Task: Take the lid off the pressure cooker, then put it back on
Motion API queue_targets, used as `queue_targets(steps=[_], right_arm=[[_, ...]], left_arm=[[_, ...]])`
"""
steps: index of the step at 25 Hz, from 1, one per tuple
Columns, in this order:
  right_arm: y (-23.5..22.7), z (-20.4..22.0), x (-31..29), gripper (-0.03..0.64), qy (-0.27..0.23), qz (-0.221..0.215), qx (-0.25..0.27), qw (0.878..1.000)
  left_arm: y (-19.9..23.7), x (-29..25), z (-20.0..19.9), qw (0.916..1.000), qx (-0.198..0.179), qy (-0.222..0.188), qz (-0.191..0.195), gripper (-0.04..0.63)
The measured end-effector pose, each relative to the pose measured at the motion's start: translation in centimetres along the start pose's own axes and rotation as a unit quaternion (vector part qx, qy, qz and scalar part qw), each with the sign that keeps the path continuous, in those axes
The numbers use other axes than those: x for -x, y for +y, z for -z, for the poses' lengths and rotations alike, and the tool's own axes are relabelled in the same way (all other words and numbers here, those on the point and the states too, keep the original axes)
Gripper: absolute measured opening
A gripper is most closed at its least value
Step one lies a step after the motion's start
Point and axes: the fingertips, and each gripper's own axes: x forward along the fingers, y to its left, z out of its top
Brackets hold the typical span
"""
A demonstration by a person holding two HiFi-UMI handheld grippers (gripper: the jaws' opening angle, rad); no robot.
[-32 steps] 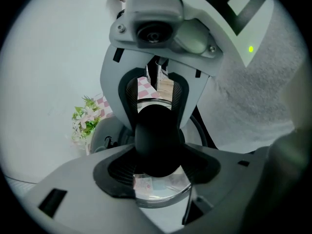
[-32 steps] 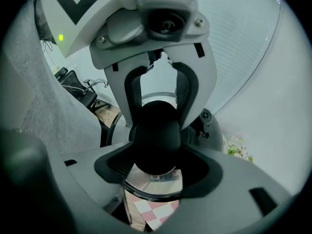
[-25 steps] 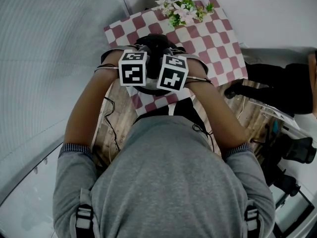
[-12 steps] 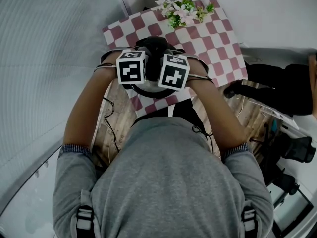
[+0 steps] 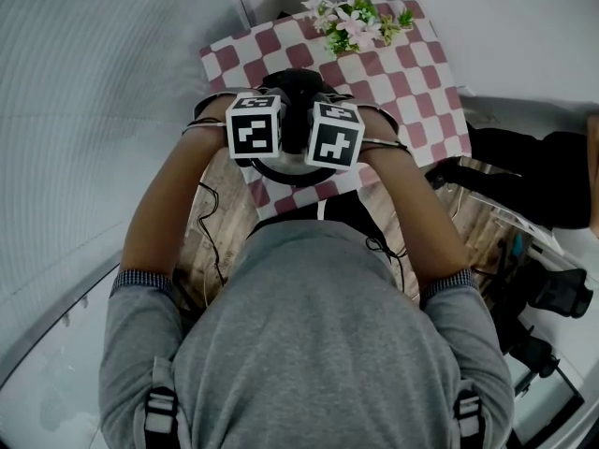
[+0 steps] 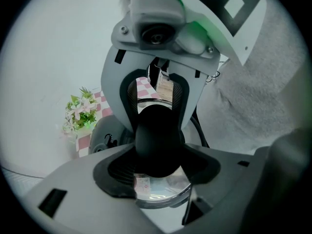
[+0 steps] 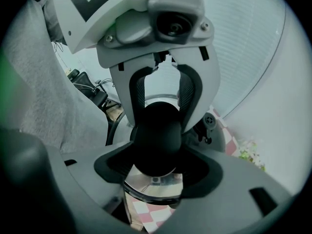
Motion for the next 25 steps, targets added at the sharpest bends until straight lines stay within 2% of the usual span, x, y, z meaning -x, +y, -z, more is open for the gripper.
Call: queue_targets(steps=[6,12,25], right_arm=[[0.06,0.05,0.1,0.293,-0.004,-0.006,0.022,1.0],[-0.17,0.02,0.07,0.293,0.0,-0.021,0.061,0.998],[-0.26,0.15,0.22,0.295,0.01,-0.056,0.154,0.986]], left_arm=[[0.05,-0.04,-0.17,0.9997,0.022,0.011,-0.01,0.301],[0.31,-0.01,-0.03,0.9977,0.061,0.01,-0.026,0.301],[0.5,0.09,-0.11,0.9869,0.148,-0.002,-0.066,0.301]])
